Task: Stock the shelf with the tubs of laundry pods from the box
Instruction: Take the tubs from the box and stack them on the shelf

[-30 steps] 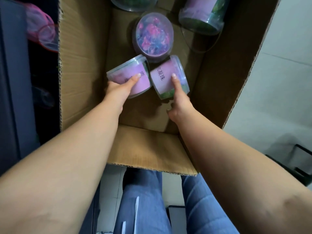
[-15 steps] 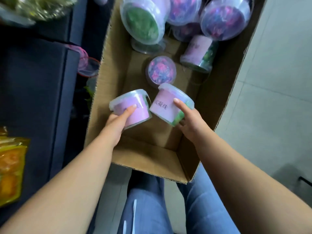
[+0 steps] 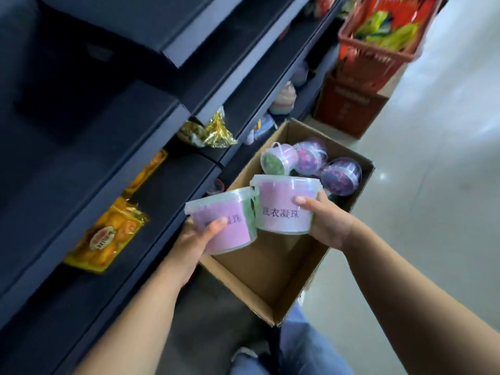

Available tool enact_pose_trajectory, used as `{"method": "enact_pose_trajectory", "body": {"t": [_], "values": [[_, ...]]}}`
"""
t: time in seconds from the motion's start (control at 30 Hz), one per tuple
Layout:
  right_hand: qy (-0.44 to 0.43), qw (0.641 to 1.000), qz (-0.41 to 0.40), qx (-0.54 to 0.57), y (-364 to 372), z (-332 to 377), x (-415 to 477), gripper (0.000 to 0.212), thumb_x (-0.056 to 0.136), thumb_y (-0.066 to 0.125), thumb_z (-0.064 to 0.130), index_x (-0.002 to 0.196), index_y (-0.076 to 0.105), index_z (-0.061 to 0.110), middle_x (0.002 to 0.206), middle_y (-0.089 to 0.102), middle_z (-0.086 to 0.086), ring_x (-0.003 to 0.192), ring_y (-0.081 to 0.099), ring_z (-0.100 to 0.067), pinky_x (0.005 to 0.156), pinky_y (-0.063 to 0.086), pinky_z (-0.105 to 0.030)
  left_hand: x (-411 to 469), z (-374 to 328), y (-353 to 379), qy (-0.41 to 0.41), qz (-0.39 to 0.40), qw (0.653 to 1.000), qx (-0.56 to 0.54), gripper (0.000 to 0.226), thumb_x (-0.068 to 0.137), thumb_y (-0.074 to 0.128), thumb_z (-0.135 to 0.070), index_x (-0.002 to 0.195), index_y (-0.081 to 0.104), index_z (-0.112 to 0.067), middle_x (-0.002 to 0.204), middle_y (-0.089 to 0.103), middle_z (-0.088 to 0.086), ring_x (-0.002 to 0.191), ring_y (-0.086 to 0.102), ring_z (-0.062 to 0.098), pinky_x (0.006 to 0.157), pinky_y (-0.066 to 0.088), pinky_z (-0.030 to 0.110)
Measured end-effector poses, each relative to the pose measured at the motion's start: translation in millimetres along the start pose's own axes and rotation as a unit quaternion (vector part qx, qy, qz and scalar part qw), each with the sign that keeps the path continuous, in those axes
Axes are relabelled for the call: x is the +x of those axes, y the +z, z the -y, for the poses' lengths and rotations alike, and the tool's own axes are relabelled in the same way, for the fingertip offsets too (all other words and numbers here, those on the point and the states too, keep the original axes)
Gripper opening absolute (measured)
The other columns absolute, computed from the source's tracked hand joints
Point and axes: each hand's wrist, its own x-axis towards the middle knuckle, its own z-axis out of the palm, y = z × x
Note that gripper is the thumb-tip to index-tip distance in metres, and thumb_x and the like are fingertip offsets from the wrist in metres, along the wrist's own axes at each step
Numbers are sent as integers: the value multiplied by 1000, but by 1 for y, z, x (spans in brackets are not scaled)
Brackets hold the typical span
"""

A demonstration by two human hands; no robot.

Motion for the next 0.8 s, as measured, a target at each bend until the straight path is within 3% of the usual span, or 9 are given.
{"method": "enact_pose_trajectory", "body": {"t": [0.1,0.17,0.23,0.3,0.33,0.43,0.5,0.57,0.8], "values": [[-53,998,13,-10,23,8,-27,127,35,93,39,138,27,6,135,46,-27,116,55,-35,87,53,-41,-36,-14,-4,67,4,998,15,69,39,79,-56,100,62,-27,90,72,-11,88,66,5,77,52,24],[-86,995,39,-27,47,10,-56,126,35,93,38,139,28,6,132,49,-27,111,59,-34,80,55,-39,-71,-20,-15,109,-8,994,9,55,44,77,-50,93,67,-25,88,73,-10,86,66,6,82,51,31],[-108,990,85,-35,76,13,-85,126,34,93,37,138,30,4,115,61,-24,91,68,-27,64,57,-32,-112,-25,-29,135,-24,991,-14,45,49,69,-45,88,70,-24,85,73,-10,83,66,6,86,48,36],[-127,982,137,-37,108,14,-111,127,32,94,36,136,29,-1,93,67,-18,70,70,-21,51,54,-27,-156,-29,-45,156,-51,986,-31,52,48,66,-47,92,66,-19,86,73,-9,83,67,5,85,49,35],[-144,977,149,-48,125,14,-123,128,32,94,37,135,28,-1,94,67,-18,71,70,-20,53,55,-28,-180,-32,-52,168,-66,983,-33,55,48,65,-48,94,65,-18,86,73,-9,83,68,5,84,51,33],[-184,966,158,-91,180,21,-147,134,29,93,44,137,26,3,125,53,-24,95,66,-25,71,56,-35,-241,-49,-81,208,-100,973,-29,62,40,70,-51,92,62,-18,79,74,-11,76,68,3,73,54,23],[-199,954,194,-107,218,30,-165,135,28,93,46,138,26,4,131,48,-26,98,65,-25,72,56,-34,-277,-64,-102,222,-124,967,-34,84,25,81,-60,96,61,-19,81,74,-9,78,69,5,70,53,23],[-211,942,230,-122,253,39,-181,134,28,92,47,138,28,4,128,51,-23,98,65,-23,71,56,-32,-307,-78,-119,244,-144,958,-51,97,14,81,-67,96,61,-19,80,74,-10,76,69,4,63,53,19],[-219,905,328,-158,337,73,-199,106,29,91,48,121,49,16,105,69,-5,96,68,-19,72,57,-32,-360,-117,-162,329,-189,920,-103,98,7,82,-64,91,60,-18,74,74,-11,69,69,0,54,51,13]]}}
